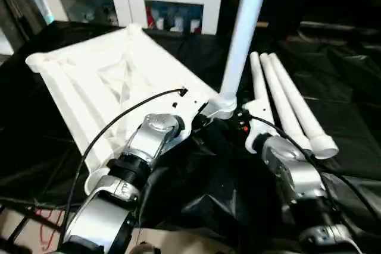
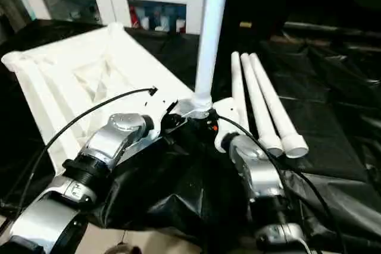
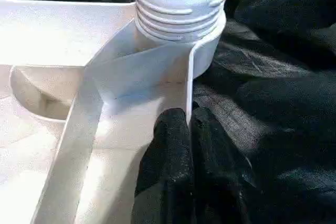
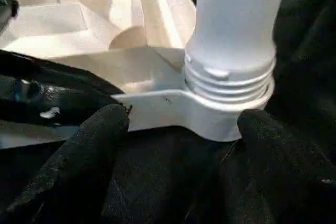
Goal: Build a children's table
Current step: Rotate leg to tighten, then rotate table base
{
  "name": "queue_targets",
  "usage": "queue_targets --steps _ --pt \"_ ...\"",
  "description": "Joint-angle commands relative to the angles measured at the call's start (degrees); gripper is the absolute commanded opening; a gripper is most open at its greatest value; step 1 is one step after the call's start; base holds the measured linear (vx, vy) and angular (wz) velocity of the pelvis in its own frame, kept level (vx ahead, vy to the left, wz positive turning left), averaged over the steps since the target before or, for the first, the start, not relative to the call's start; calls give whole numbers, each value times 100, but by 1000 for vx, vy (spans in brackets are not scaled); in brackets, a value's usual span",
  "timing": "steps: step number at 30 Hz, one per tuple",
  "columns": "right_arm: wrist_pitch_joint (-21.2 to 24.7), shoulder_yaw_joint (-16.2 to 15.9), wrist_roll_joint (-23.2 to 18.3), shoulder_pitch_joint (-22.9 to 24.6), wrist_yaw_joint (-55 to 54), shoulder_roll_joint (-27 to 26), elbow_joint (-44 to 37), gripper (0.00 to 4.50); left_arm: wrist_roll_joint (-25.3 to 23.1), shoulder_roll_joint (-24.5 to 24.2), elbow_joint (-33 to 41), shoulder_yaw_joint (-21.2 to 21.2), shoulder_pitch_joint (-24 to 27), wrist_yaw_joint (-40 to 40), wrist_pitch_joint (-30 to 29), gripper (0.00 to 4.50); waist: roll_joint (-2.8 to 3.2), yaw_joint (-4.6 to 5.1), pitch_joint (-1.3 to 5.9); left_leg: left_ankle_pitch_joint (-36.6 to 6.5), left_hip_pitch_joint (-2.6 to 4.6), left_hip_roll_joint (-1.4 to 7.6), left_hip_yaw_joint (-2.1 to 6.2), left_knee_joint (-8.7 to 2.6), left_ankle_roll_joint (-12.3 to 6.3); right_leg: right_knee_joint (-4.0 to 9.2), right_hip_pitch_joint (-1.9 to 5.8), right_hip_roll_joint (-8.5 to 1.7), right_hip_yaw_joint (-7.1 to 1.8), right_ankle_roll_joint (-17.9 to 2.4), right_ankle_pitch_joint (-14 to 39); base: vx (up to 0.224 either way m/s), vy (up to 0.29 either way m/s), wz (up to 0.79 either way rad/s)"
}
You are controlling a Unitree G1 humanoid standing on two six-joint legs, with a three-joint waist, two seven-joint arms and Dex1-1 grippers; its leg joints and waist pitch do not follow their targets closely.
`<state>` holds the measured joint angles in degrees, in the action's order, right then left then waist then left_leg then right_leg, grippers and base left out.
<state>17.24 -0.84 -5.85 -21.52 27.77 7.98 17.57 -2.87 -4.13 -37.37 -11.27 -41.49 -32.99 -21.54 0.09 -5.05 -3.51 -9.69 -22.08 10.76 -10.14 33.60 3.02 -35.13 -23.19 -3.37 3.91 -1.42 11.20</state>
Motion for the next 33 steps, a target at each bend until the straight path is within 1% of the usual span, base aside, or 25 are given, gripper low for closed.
queue_targets --steps 1,3,5,6,7,8,9,10,11,13,14,15,16,17,18,19,20,21,22,25,26,27,29,32,33 --pt "199 -124 -87 65 35 20 -304 393 42 -212 491 236 -99 173 118 61 -8 -25 465 -390 87 245 95 -293 -613 336 389 -497 -289 -1308 -236 0 0 0" --pt "329 -151 -28 79 -47 -3 -389 393 -12 -406 603 310 -61 287 89 83 0 5 448 -571 95 260 96 -309 -518 359 376 -495 -286 -1337 -11 0 0 0" --pt "378 -207 75 68 -94 -8 -384 393 -106 -640 768 394 0 435 51 83 6 18 429 -771 114 255 95 -326 -343 381 365 -487 -293 -1247 384 0 0 0" --pt "387 -252 109 65 -74 -12 -379 393 -168 -741 859 441 37 512 24 83 15 14 431 -779 125 254 94 -326 -286 387 357 -483 -294 -1188 471 0 0 0" --pt "397 -286 124 62 -56 -19 -374 393 -215 -852 992 525 81 597 -56 83 -2 23 426 -780 128 258 90 -333 -272 395 349 -477 -299 -1169 499 0 0 0" --pt "460 -346 146 51 -60 -27 -372 393 -302 -1042 1228 639 155 708 -193 83 22 25 429 -734 114 271 107 -343 -215 359 356 -476 -294 -1172 430 0 0 0" --pt "533 -395 170 31 -85 -31 -350 393 -392 -1209 1446 714 224 786 -335 83 -31 31 431 -727 127 274 94 -343 -207 361 345 -464 -294 -1164 404 0 0 0" --pt "533 -395 170 31 -85 -31 -350 393 -392 -1209 1446 714 224 786 -335 83 10 28 433 -662 124 270 100 -338 -199 338 342 -470 -296 -1175 324 0 0 0" --pt "597 -464 234 -35 -144 -38 -225 393 -478 -1406 1741 774 344 805 -548 83 -31 10 432 -635 127 271 98 -338 -201 329 344 -483 -300 -1168 325 0 0 0" --pt "607 -491 268 -75 -176 -46 -149 393 -509 -1494 1889 806 410 801 -679 83 2 -4 433 -601 142 276 85 -331 -169 325 314 -486 -308 -1195 307 0 0 0" --pt "626 -506 279 -102 -194 -57 -102 393 -547 -1577 2012 809 478 789 -772 83 -44 -11 422 -624 135 262 73 -333 -171 347 312 -474 -309 -1169 352 0 0 0" --pt "664 -559 329 -189 -246 -87 44 393 -689 -1820 2352 836 695 790 -1077 83 -40 -13 420 -612 112 267 88 -348 -146 323 332 -491 -306 -1174 373 0 0 0" --pt "664 -559 329 -189 -246 -87 44 393 -689 -1820 2352 836 695 790 -1077 83 -21 -15 429 -627 122 279 97 -346 -118 308 325 -500 -303 -1173 387 0 0 0" --pt "681 -588 369 -271 -289 -114 177 393 -863 -2034 2521 863 863 869 -1261 83 -9 4 430 -660 132 280 98 -345 -91 310 317 -497 -303 -1151 419 0 0 0" --pt "684 -614 419 -383 -346 -148 354 393 -1063 -2263 2654 952 1047 1028 -1487 83 -34 24 415 -689 121 251 82 -347 -74 336 313 -471 -306 -1095 505 0 0 0" --pt "683 -616 424 -394 -352 -151 371 393 -1080 -2282 2663 963 1062 1045 -1508 83 -25 39 426 -693 115 261 99 -349 -53 311 327 -488 -307 -1109 485 0 0 0" --pt "684 -616 430 -407 -358 -156 388 393 -1093 -2301 2676 979 1081 1072 -1538 83 -19 52 411 -713 115 247 91 -354 -50 332 314 -468 -305 -1088 538 0 0 0" --pt "685 -616 445 -434 -370 -166 427 393 -1123 -2343 2705 1012 1121 1129 -1602 83 -8 47 411 -781 143 244 80 -340 -29 351 294 -466 -315 -1063 589 0 0 0" --pt "657 -628 474 -503 -376 -182 530 393 -1242 -2442 2678 1110 1213 1340 -1706 83 -97 36 412 -775 133 252 80 -356 -23 349 307 -464 -310 -1062 584 0 0 0" --pt "651 -644 473 -556 -366 -189 603 393 -1407 -2578 2723 1110 1333 1470 -1823 83 -37 -7 411 -791 152 259 93 -355 -7 344 276 -474 -313 -1023 643 0 0 0" --pt "648 -653 475 -567 -361 -191 624 393 -1437 -2608 2762 1131 1369 1491 -1842 83 -40 -8 409 -805 154 262 96 -363 8 344 273 -466 -311 -1018 624 0 0 0" --pt "615 -685 495 -607 -348 -199 727 393 -1531 -2727 2877 1205 1511 1534 -1936 83 -87 -18 410 -803 144 269 105 -377 42 323 287 -473 -304 -1026 549 0 0 0" --pt "569 -709 510 -642 -344 -210 839 393 -1577 -2839 2925 1226 1647 1489 -2040 83 -67 -20 413 -802 144 267 111 -377 65 314 283 -480 -304 -1036 508 0 0 0" --pt "523 -726 505 -680 -337 -222 953 393 -1551 -2924 2982 1154 1779 1347 -2182 83 -86 -8 409 -911 159 258 103 -381 123 321 273 -465 -308 -1060 436 0 0 0" --pt "467 -735 486 -733 -292 -252 1096 393 -1420 -2968 3074 1011 1919 1082 -2350 67 -81 -8 410 -961 156 263 112 -388 154 316 280 -487 -310 -1094 458 0 0 0"
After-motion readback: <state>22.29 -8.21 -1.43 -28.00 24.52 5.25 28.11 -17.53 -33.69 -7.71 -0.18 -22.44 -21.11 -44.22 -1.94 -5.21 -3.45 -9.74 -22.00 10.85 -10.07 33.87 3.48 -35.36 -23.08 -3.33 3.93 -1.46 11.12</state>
